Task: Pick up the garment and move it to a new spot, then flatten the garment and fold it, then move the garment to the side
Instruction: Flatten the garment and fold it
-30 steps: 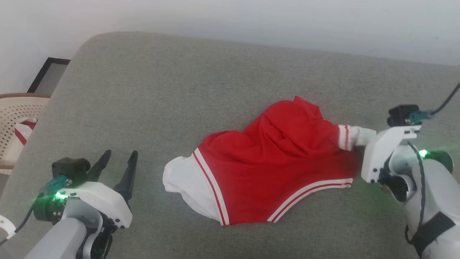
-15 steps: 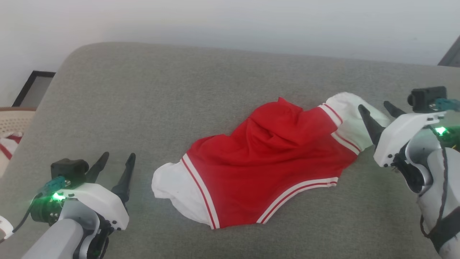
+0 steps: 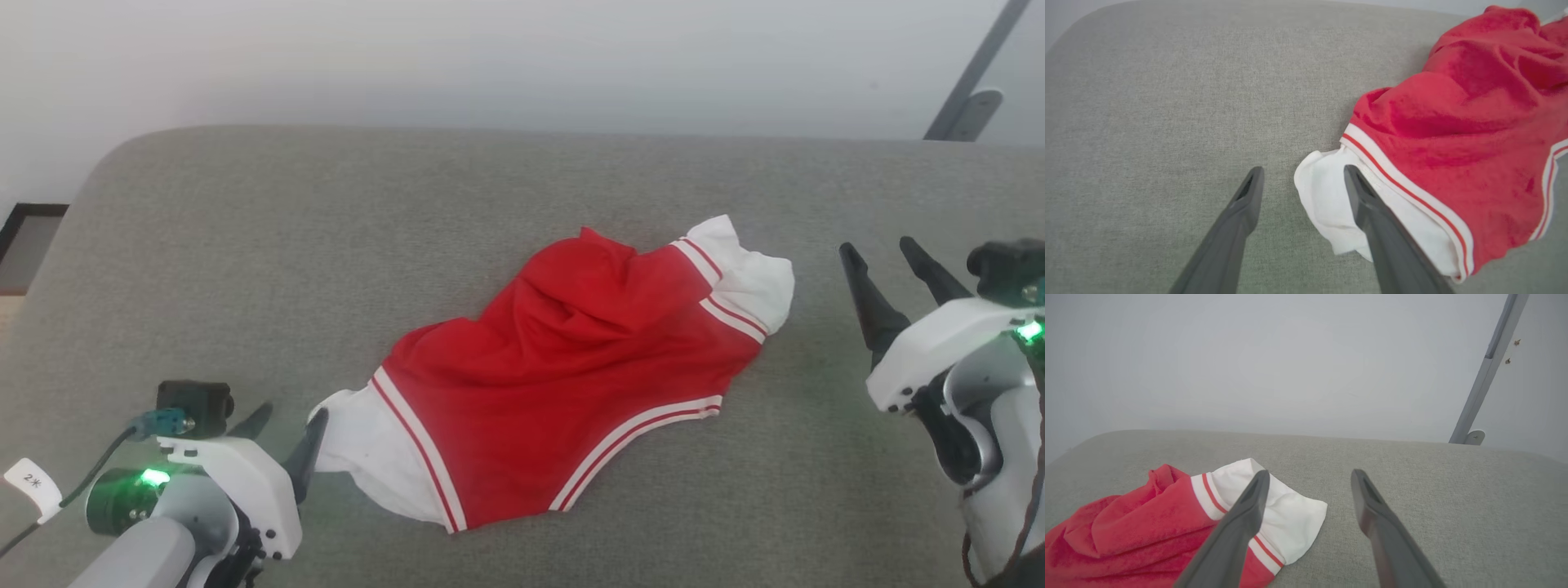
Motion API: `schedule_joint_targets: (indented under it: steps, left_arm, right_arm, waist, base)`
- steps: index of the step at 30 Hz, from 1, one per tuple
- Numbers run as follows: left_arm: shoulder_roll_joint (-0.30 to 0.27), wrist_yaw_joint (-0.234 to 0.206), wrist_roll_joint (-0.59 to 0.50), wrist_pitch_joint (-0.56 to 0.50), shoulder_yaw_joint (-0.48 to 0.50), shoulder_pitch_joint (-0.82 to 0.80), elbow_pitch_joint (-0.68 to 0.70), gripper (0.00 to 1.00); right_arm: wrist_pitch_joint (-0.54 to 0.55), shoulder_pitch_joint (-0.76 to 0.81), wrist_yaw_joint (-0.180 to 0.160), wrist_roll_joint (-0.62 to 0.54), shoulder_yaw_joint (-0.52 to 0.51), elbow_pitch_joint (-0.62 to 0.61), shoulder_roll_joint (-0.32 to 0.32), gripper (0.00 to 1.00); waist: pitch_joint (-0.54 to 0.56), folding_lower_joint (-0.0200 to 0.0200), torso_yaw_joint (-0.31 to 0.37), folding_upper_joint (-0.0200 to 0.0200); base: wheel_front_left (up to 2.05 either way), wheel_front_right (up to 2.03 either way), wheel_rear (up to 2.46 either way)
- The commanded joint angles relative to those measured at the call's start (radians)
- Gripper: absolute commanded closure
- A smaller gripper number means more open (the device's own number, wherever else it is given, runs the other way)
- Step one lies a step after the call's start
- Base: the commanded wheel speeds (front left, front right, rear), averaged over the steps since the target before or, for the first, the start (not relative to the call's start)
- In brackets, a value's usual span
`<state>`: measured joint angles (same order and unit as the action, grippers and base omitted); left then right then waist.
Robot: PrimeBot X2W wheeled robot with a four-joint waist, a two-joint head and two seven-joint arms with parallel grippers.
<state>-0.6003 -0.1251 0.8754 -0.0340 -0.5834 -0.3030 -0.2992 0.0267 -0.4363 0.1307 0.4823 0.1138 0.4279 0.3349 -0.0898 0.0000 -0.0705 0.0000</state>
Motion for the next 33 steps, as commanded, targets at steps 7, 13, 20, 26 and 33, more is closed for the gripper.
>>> schedule_joint_targets:
  steps: [7, 13, 20, 26, 33]
  left_arm:
    - [-0.012, -0.012, 0.026, -0.121, -0.029, -0.002, -0.037, 0.00]
    - [-0.006, -0.019, 0.028, -0.201, -0.051, -0.048, -0.115, 0.00]
    - [0.035, 0.007, 0.084, -0.284, -0.053, -0.090, -0.240, 0.00]
    - [0.072, 0.027, 0.144, -0.366, -0.050, -0.105, -0.306, 0.00]
    - [0.073, -0.014, 0.173, -0.479, -0.067, -0.087, -0.321, 0.00]
  right_arm:
    - [0.028, 0.083, 0.000, -0.039, -0.040, -0.117, -0.035, 0.00]
    - [0.036, 0.134, 0.000, -0.061, -0.062, -0.220, -0.072, 0.00]
    - [0.053, 0.185, 0.000, -0.077, -0.070, -0.292, -0.110, 0.00]
    - [0.076, 0.208, 0.000, -0.089, -0.085, -0.327, -0.118, 0.00]
    - [0.096, 0.221, 0.000, -0.105, -0.098, -0.346, -0.122, 0.00]
  waist:
    - [-0.006, 0.0000, 0.052, 0.0000]
    - [-0.029, 0.0000, 0.092, 0.0000]
    - [-0.049, 0.0000, 0.131, 0.0000]
    - [-0.056, 0.0000, 0.143, 0.0000]
    - [-0.058, 0.0000, 0.139, 0.0000]
  base:
    - [0.00, 0.00, 0.00]
    - [0.00, 0.00, 0.00]
    - [0.00, 0.00, 0.00]
    - [0.00, 0.00, 0.00]
    - [0.00, 0.00, 0.00]
